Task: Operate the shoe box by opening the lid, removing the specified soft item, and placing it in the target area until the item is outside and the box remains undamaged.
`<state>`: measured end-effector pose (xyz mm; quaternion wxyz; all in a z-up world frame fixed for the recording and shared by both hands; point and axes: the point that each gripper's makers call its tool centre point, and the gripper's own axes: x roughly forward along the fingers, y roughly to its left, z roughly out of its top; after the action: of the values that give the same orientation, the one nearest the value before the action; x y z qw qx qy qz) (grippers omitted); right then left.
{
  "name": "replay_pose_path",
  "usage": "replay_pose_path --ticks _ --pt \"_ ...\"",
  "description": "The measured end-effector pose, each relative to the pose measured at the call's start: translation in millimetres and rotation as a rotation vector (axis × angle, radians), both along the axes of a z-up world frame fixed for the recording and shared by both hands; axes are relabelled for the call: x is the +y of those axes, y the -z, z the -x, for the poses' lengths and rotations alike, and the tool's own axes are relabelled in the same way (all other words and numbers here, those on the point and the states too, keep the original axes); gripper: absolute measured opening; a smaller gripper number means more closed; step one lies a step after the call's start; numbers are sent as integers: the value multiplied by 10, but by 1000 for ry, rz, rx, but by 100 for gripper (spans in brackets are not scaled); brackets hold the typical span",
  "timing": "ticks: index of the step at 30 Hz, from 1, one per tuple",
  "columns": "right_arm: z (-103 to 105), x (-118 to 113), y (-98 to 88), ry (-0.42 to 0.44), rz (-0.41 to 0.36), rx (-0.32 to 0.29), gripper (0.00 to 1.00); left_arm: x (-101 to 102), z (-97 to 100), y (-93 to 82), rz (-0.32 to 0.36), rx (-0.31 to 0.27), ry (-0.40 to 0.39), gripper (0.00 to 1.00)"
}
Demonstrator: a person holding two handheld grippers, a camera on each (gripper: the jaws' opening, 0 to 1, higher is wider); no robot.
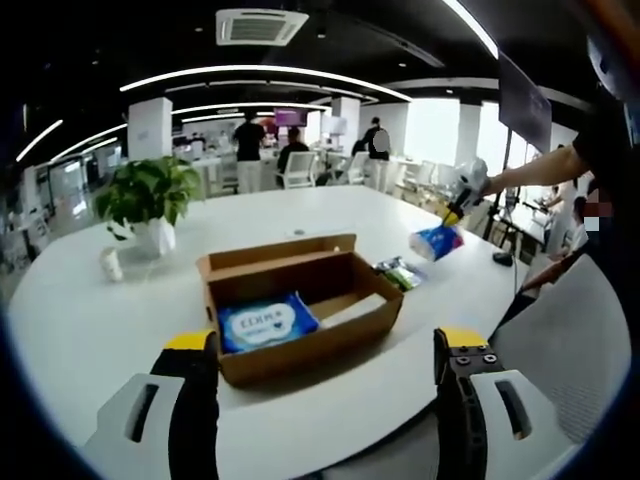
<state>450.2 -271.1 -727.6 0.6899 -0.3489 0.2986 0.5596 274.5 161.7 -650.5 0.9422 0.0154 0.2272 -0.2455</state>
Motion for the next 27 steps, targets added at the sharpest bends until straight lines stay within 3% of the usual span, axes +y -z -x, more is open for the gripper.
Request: replay_pose_path --ticks 27 --pt "-83 -197 440 -50 81 22 0 -43 0 73 -28 27 -2 91"
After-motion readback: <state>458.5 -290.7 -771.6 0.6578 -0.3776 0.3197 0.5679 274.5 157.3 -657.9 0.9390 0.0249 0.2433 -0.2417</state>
